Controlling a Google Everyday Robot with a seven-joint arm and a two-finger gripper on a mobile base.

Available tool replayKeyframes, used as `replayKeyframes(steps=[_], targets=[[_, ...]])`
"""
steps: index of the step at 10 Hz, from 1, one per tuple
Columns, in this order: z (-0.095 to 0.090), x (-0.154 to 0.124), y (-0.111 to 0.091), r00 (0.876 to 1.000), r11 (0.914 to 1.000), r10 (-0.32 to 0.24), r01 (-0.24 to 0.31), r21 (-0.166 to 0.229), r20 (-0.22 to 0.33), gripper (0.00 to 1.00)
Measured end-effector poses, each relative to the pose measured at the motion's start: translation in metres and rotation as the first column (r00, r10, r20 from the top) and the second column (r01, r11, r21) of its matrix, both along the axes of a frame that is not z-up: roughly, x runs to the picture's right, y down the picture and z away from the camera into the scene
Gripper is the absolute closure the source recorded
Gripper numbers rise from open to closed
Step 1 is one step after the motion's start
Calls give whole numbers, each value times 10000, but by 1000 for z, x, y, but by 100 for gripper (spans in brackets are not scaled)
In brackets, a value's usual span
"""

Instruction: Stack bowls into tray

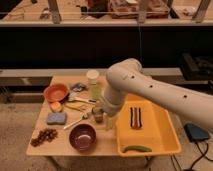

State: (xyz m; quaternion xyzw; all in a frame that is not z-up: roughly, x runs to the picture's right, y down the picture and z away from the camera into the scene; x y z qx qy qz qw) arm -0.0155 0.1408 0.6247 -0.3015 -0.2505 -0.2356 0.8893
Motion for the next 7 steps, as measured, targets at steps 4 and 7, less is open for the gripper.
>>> replayKeyframes(steps=[4, 7], targets=[[-6, 1, 45, 9915, 9918, -923, 835, 964, 917, 35], [-6, 1, 44, 9915, 9918, -925, 837, 965, 911, 35]])
